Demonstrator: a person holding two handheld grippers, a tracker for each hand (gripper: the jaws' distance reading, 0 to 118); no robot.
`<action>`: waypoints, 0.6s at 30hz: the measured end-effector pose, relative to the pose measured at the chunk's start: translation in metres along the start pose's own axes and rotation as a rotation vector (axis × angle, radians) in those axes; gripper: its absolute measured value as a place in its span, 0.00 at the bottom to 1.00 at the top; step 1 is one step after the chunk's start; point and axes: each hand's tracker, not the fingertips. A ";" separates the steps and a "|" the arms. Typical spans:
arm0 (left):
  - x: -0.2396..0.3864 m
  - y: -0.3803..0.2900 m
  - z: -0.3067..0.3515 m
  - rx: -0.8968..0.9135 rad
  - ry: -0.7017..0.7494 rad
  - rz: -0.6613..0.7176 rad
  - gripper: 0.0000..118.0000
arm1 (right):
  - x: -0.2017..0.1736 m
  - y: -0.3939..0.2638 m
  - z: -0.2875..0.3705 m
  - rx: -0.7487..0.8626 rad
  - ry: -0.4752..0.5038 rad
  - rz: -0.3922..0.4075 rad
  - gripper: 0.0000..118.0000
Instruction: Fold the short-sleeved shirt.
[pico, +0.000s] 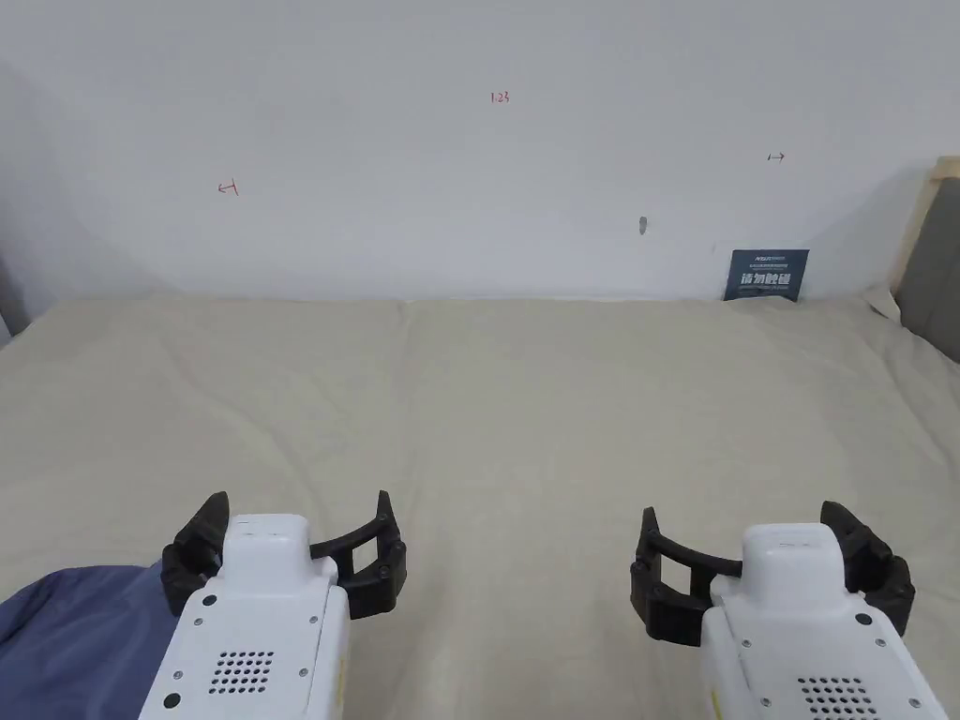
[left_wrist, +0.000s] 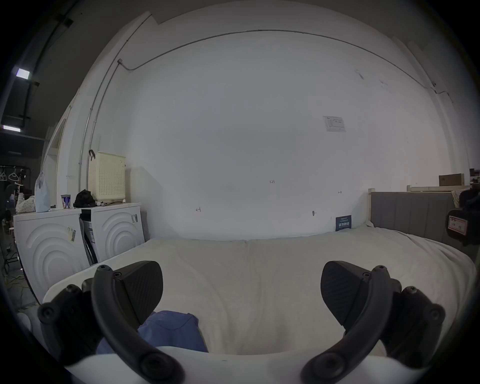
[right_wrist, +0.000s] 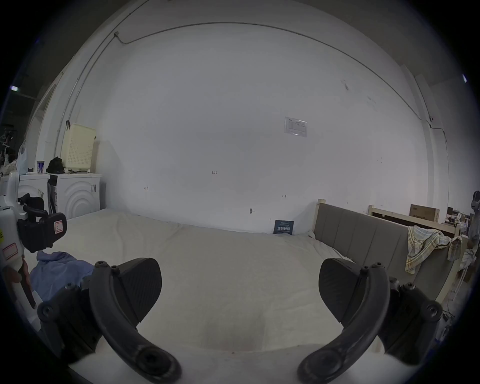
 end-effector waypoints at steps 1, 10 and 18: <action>0.000 0.000 0.000 -0.002 -0.001 0.001 1.00 | 0.001 0.000 -0.001 -0.001 0.004 -0.001 1.00; -0.001 0.000 -0.002 0.009 0.009 0.002 1.00 | 0.002 0.003 -0.002 -0.006 0.007 -0.009 1.00; 0.001 0.002 -0.002 0.017 0.005 -0.015 1.00 | 0.003 0.004 -0.003 -0.009 0.011 -0.014 1.00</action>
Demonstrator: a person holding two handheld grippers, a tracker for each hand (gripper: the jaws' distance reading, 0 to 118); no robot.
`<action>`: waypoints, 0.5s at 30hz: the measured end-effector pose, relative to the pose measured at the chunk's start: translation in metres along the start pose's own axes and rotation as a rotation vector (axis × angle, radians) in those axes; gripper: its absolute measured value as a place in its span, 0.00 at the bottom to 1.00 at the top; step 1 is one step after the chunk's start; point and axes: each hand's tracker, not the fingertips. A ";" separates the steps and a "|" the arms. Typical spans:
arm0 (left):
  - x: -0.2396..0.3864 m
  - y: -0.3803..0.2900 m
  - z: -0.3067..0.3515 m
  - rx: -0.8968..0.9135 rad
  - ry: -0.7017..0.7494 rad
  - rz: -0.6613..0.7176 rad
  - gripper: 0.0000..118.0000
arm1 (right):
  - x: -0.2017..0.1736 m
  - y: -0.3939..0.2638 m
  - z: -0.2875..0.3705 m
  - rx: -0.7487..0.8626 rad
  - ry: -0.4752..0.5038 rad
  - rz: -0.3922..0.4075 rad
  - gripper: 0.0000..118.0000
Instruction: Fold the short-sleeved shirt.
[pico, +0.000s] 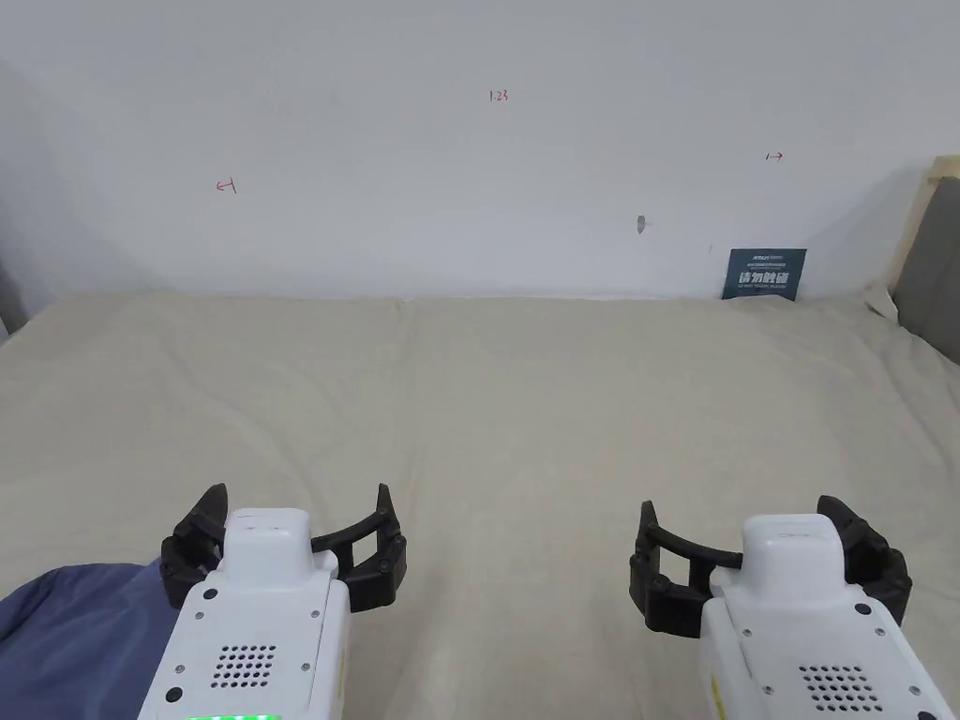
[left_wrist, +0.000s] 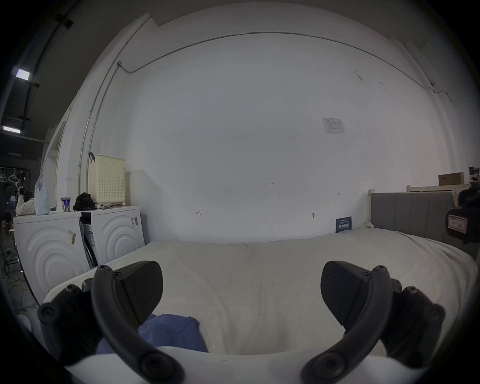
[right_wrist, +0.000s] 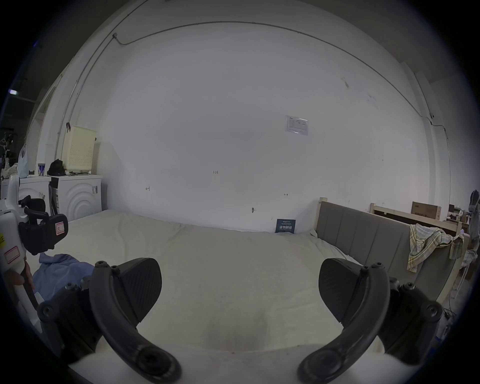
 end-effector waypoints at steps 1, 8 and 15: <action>0.001 0.001 0.000 0.001 0.001 -0.003 1.00 | 0.000 0.000 0.000 0.000 0.000 -0.001 1.00; 0.000 0.002 -0.001 0.003 0.009 0.003 1.00 | 0.001 0.000 0.000 -0.003 0.000 -0.004 1.00; -0.002 0.002 -0.001 0.002 -0.001 0.019 1.00 | 0.002 0.000 -0.002 -0.013 0.005 -0.016 1.00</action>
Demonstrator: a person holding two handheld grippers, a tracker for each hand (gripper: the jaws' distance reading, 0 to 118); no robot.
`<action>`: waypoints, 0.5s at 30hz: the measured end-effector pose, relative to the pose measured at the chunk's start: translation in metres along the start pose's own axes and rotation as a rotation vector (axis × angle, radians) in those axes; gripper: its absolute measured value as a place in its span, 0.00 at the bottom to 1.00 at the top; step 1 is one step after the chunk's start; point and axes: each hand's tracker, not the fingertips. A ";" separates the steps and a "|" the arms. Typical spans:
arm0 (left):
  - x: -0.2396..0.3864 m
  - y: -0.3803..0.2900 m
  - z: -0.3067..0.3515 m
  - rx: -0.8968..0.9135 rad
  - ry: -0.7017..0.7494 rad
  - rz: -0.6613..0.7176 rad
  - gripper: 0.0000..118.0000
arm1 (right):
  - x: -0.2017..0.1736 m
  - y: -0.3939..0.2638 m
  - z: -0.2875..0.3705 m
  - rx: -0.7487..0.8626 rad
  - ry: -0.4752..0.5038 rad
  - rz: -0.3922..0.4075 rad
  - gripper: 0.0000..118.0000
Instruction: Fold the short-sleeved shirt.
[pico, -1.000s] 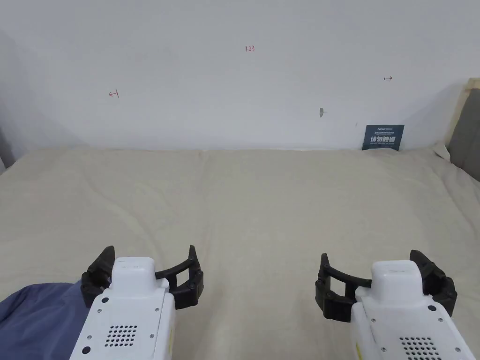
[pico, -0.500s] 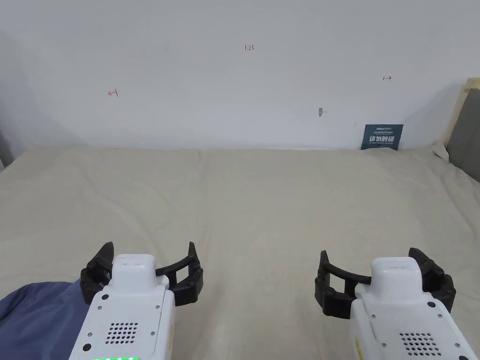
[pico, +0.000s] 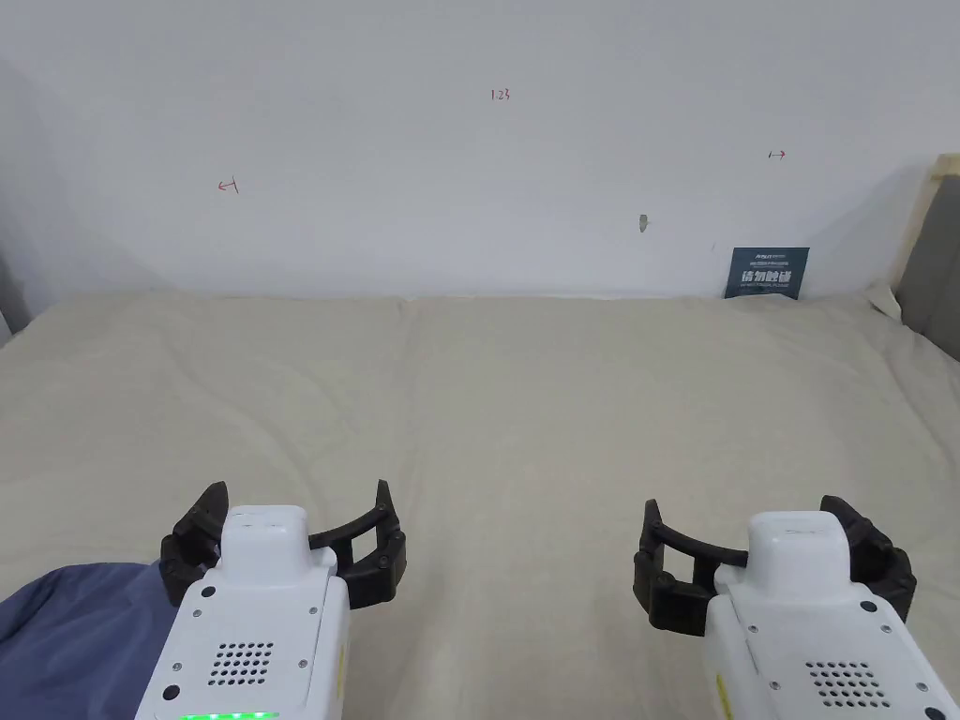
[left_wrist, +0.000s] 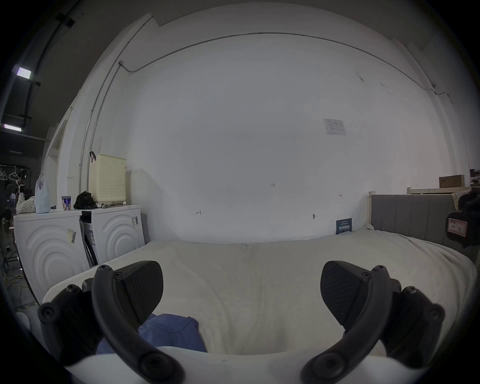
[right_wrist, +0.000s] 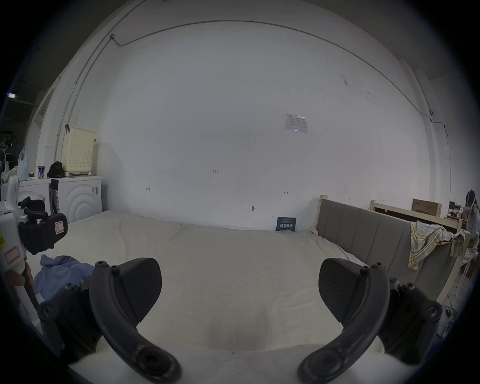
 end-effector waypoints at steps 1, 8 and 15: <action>0.000 0.000 0.000 -0.001 -0.003 0.002 1.00 | 0.000 0.000 0.000 -0.005 0.000 -0.003 1.00; -0.002 0.004 0.000 -0.020 -0.028 0.009 0.97 | 0.001 0.003 0.000 -0.019 -0.005 -0.022 1.00; 0.002 0.008 0.003 -0.052 -0.087 0.017 0.00 | 0.001 0.004 0.001 0.005 -0.052 -0.030 0.00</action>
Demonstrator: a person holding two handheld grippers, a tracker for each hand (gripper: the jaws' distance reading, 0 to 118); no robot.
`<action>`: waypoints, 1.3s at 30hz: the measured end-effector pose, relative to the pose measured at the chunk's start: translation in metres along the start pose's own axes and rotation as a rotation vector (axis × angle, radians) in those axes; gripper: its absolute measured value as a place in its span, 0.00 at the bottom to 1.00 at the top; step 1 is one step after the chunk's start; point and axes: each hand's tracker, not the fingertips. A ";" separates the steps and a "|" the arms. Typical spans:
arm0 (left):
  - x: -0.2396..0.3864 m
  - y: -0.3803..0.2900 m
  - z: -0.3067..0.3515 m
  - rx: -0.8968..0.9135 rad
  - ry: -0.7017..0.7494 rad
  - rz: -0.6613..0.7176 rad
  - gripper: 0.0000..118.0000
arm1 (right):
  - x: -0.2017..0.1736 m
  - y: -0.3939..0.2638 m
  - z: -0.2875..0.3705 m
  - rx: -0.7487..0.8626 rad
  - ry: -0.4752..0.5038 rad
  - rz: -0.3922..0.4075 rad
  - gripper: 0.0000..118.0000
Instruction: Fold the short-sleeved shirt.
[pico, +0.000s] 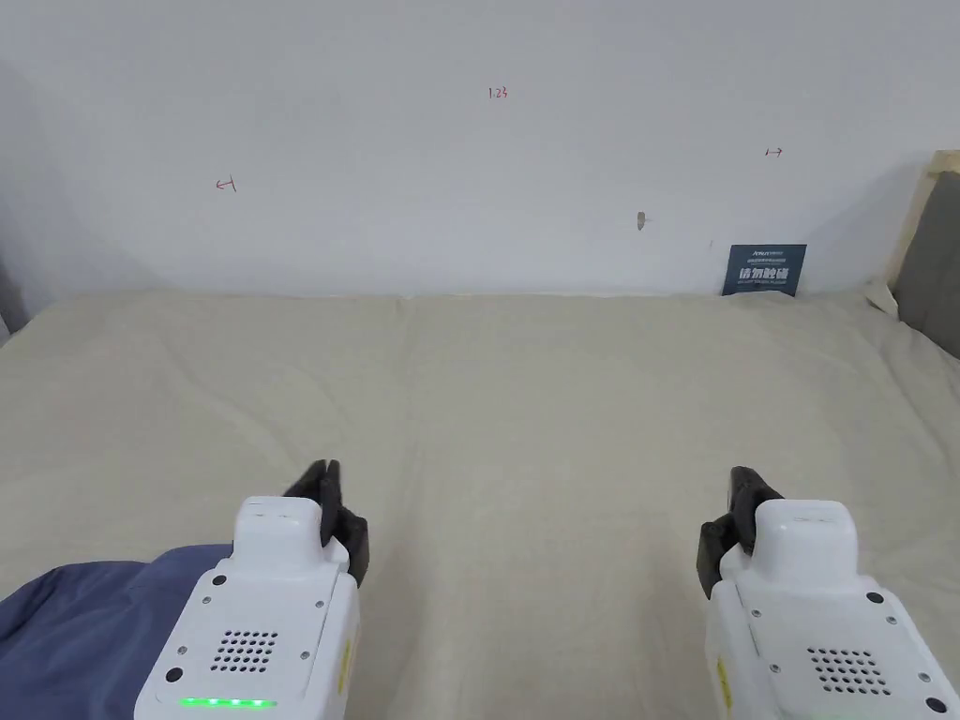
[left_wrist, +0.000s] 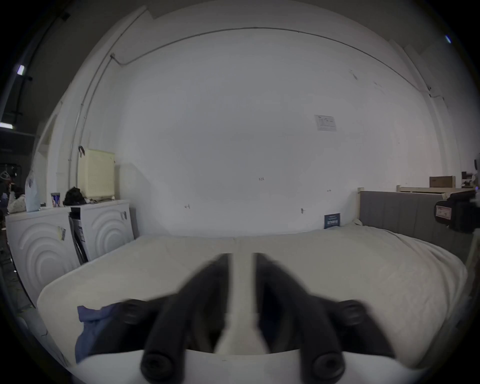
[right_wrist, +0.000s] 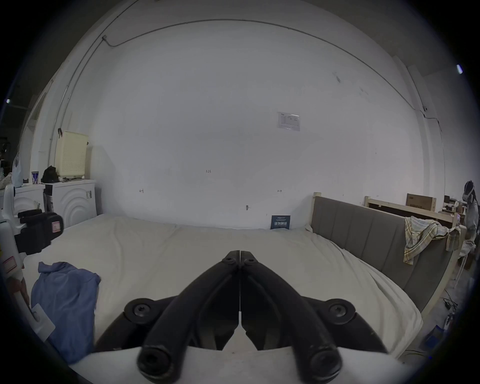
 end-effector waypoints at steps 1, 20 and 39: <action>0.001 0.000 0.000 -0.002 0.002 0.002 0.00 | 0.003 0.003 0.000 -0.011 0.022 -0.009 0.00; -0.144 -0.009 0.071 -0.071 0.364 0.032 0.00 | -0.132 0.006 -0.002 -0.023 0.412 0.023 0.00; -0.258 -0.031 0.118 -0.333 0.468 0.211 0.00 | -0.230 -0.014 0.014 -0.066 0.619 0.054 0.00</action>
